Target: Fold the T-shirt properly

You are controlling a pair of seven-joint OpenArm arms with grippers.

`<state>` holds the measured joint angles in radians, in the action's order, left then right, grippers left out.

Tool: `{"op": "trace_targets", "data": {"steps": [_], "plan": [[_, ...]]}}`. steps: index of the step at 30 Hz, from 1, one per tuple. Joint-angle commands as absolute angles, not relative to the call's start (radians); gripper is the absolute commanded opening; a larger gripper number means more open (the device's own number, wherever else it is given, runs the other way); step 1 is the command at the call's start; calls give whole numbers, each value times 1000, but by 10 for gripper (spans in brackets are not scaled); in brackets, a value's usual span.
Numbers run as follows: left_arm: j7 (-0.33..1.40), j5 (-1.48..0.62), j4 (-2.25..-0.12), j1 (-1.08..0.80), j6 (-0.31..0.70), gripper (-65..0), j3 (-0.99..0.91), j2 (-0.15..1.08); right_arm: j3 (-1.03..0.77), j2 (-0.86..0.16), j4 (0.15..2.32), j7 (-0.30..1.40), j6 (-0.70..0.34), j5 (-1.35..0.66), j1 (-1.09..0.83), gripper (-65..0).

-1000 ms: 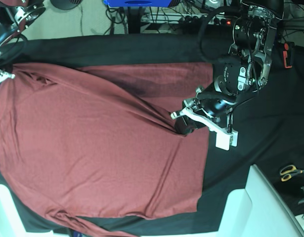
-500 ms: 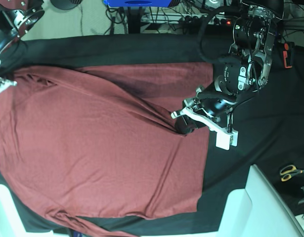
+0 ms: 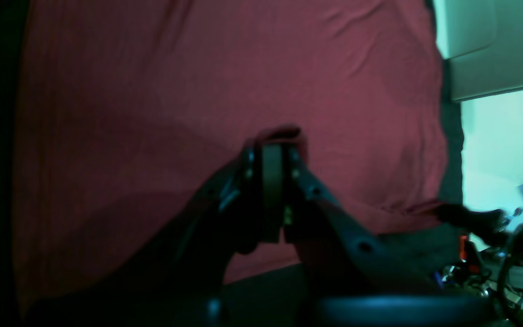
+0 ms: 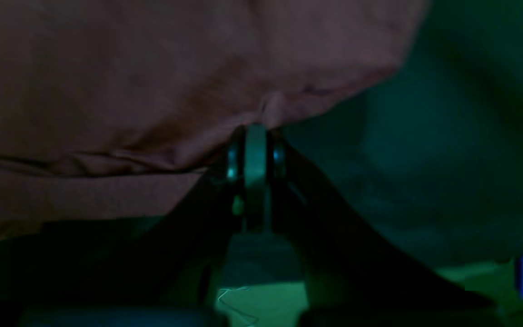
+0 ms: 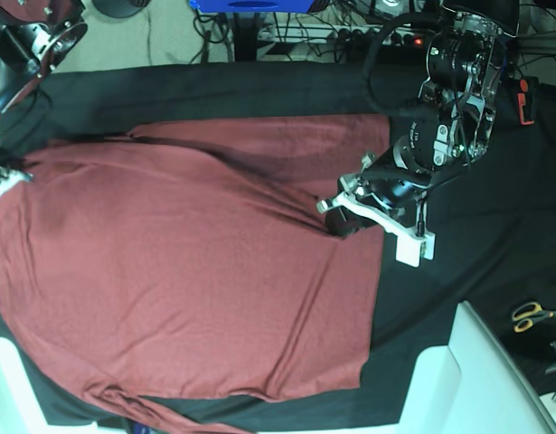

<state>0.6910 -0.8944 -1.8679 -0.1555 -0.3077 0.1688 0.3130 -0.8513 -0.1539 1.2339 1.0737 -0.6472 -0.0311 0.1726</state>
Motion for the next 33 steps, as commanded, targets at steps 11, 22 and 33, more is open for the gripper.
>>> {"op": "trace_targets", "data": {"steps": [11,22,33], "plan": [[667,-901,-1824,-137,-303,-650,159,318,-846,-173,1245,1063,-590,-39,217,-648],[671,-901,-1785,-140,-302,-650,44,292,-845,-173,1244,1061,-588,-38,225,-648],[670,-901,-1755,-137,-300,-650,44,288,-769,-145,1244,1058,-585,-38,243,-648]]}}
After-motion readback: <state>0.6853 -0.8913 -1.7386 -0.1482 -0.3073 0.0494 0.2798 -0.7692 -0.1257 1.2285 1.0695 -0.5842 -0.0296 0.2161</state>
